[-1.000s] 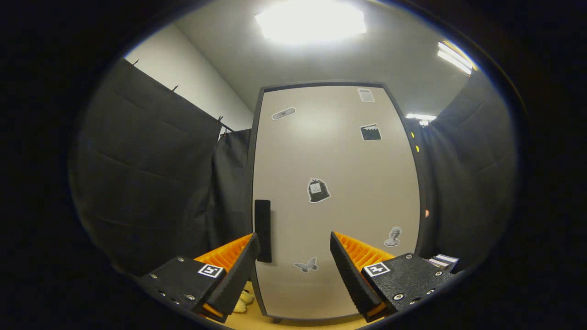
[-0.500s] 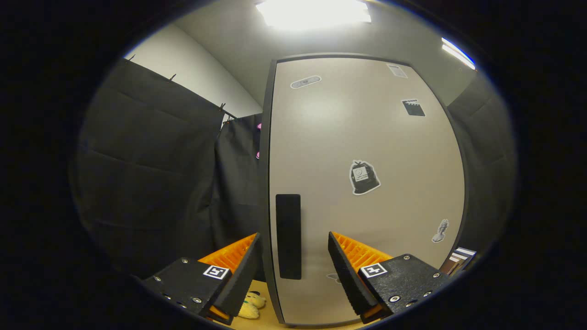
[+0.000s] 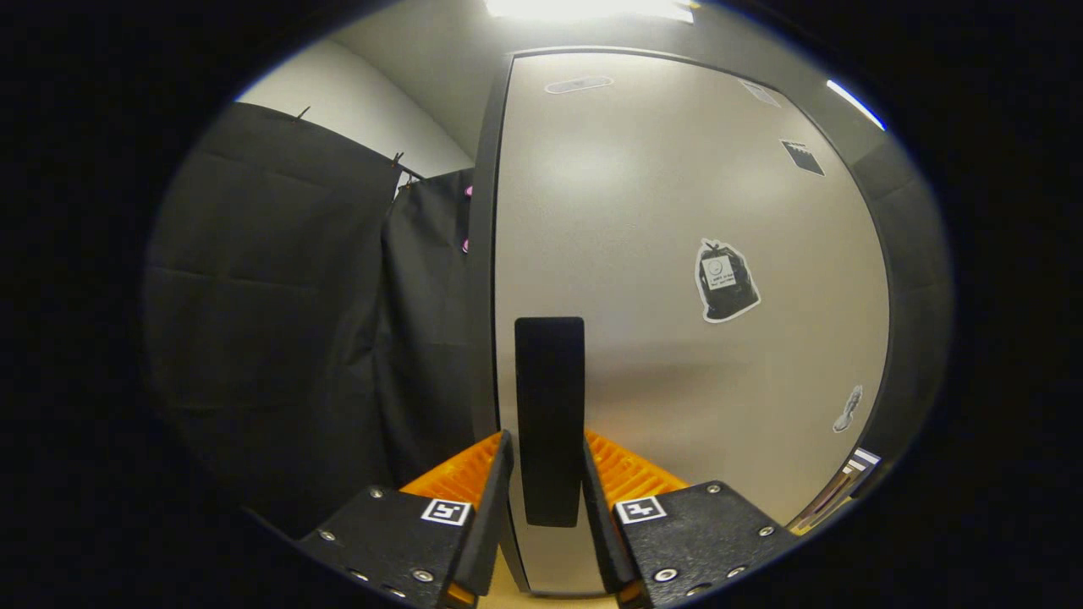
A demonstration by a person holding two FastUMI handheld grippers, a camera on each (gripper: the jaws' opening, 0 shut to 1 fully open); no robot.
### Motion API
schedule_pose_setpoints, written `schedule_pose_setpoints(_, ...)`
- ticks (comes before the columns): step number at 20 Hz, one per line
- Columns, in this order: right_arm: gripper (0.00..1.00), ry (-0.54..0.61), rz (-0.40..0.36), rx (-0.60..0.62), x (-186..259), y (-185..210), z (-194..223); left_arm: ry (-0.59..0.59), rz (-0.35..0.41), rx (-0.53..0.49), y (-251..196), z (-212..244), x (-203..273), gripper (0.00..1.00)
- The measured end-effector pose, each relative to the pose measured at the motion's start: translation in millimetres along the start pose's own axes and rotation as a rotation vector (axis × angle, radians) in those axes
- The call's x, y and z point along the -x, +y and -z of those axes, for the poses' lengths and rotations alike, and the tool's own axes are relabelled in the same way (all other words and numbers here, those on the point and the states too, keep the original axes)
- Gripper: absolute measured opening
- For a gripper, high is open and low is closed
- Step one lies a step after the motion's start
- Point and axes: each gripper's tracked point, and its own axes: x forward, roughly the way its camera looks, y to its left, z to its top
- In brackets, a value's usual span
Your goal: Open the cabinet door with the right hand, grasp the bottle in the cabinet with the left hand and place it on the coaster, then close the cabinet door with the right hand.
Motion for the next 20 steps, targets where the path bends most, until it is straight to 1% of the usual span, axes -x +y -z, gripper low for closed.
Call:
schedule_pose_setpoints(1,0.42,0.006,-0.002,-0.013,-2.8,-0.2,-0.9,0.002,0.006,0.002,-1.7,-0.2,-2.3,0.77)
schedule_pose_setpoints(2,0.33,0.017,-0.003,-0.023,-2.8,0.5,1.6,0.001,0.012,0.005,-4.7,-0.6,-2.2,0.75)
schedule_pose_setpoints(3,0.3,0.027,-0.006,-0.028,-1.3,0.2,1.7,-0.001,0.02,0.009,-7.4,-2.2,-2.2,0.75)
schedule_pose_setpoints(4,0.25,0.033,-0.009,-0.022,-0.9,0.5,1.7,-0.005,0.027,0.014,-11.0,-3.0,-1.4,0.75)
schedule_pose_setpoints(6,0.22,0.038,-0.022,-0.017,2.0,0.7,1.9,-0.01,0.043,0.022,-18.4,-5.4,-1.5,0.75)
schedule_pose_setpoints(8,0.22,0.042,-0.04,-0.029,6.9,1.8,1.6,-0.016,0.059,0.019,-26.3,-8.3,-1.7,0.75)
schedule_pose_setpoints(9,0.24,0.043,-0.048,-0.032,10.4,2.9,0.8,-0.019,0.067,0.018,-30.6,-9.4,-0.7,0.75)
schedule_pose_setpoints(13,0.22,0.031,-0.08,-0.037,22.8,4.1,-1.8,-0.031,0.098,0.021,-49.6,-16.2,1.3,0.75)
schedule_pose_setpoints(14,0.22,0.029,-0.087,-0.041,25.3,3.5,-1.9,-0.033,0.105,0.019,-54.0,-18.2,1.6,0.78)
schedule_pose_setpoints(17,0.22,0.03,-0.109,-0.04,32.8,2.3,-2.5,-0.045,0.132,0.016,-66.1,-23.8,5.8,0.78)
schedule_pose_setpoints(18,0.22,0.03,-0.116,-0.041,34.9,1.8,-1.7,-0.048,0.14,0.017,-70.1,-26.0,7.2,0.82)
schedule_pose_setpoints(19,0.2,0.028,-0.121,-0.043,37.6,1.3,-2.5,-0.05,0.15,0.016,-76.4,-28.2,7.9,0.82)
schedule_pose_setpoints(20,0.22,0.025,-0.126,-0.044,41.6,1.7,-3.1,-0.052,0.159,0.015,-85.6,-29.6,8.9,0.82)
